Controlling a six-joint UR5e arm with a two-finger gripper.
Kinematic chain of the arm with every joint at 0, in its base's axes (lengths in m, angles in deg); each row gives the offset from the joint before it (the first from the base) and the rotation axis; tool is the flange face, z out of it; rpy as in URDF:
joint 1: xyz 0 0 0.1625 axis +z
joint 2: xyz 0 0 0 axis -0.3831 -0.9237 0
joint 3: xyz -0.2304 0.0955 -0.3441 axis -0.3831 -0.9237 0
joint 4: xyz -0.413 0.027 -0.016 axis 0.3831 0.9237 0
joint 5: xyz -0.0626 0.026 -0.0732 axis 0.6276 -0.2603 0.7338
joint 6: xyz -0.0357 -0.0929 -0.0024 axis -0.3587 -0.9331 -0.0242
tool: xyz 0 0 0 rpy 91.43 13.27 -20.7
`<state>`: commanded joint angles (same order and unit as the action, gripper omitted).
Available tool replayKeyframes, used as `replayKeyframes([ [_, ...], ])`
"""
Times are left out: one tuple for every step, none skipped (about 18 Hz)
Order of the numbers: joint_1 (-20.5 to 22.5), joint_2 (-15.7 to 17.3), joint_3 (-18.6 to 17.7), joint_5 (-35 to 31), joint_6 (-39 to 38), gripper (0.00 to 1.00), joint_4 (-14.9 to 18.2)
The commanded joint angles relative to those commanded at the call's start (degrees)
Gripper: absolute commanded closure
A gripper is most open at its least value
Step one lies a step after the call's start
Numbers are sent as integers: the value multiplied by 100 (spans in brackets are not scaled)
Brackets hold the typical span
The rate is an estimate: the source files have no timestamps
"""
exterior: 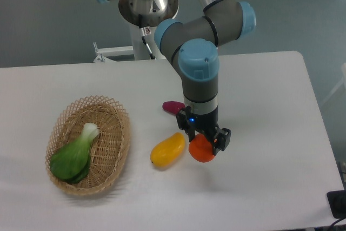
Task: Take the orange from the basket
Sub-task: 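Lift the orange out of the basket and carry it beside the mango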
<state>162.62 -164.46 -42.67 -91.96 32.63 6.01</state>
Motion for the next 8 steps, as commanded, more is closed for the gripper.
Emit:
replayKeyframes([
  [9,-35,9,-26,-9,43,0],
  [27,-44,26,-79,9,43,0],
  [53,-62,61,-114,9,43,0],
  [79,-70,79,-123,9,43,0],
  [88,-70,79,-123,18,43,-9],
  [123,-88,79,-132,35,43,0],
  [150,-97,62,-123,35,43,-9],
  [150,-106,79,-123,35,43,-9],
])
